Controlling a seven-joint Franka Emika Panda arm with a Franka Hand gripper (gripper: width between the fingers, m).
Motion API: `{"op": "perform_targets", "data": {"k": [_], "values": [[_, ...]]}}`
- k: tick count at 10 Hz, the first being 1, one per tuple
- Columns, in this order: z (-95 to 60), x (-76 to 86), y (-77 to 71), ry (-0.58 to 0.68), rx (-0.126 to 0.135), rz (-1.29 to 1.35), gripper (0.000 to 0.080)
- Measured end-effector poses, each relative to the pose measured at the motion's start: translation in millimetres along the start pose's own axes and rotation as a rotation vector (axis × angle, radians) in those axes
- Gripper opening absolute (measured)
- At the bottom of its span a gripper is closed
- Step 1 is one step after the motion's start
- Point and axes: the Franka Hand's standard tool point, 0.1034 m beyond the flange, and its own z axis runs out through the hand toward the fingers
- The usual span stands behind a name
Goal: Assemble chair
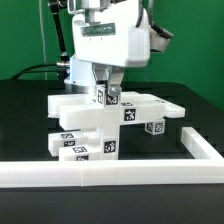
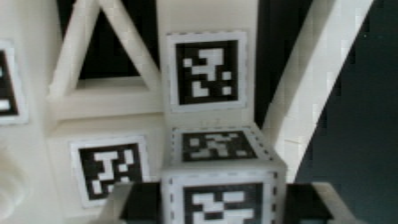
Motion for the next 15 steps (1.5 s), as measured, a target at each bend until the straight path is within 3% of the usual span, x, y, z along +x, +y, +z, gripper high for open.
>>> {"op": "perform_targets", "data": {"k": [1, 2, 3, 5, 8, 11, 15], "values": [[0.0, 0.0, -0.1, -0.004, 0.002, 0.037, 0.0287], [0.2, -1.4, -0.3, -0.006, 0.002, 0.072, 0.0366], [0.3, -1.4, -0.3, -0.006, 0.002, 0.068, 0.0366], [0.3, -1.4, -0.3, -0.006, 0.002, 0.063, 0.0617], [-4.7, -8.0, -2.2, -0.008, 0.008, 0.034, 0.0647], [-6.1, -36.1, 5.5, -0.009, -0.006, -0.187, 0.0649], [-4.1, -36.8, 6.2, -0.014, -0.007, -0.182, 0.0649]]}}
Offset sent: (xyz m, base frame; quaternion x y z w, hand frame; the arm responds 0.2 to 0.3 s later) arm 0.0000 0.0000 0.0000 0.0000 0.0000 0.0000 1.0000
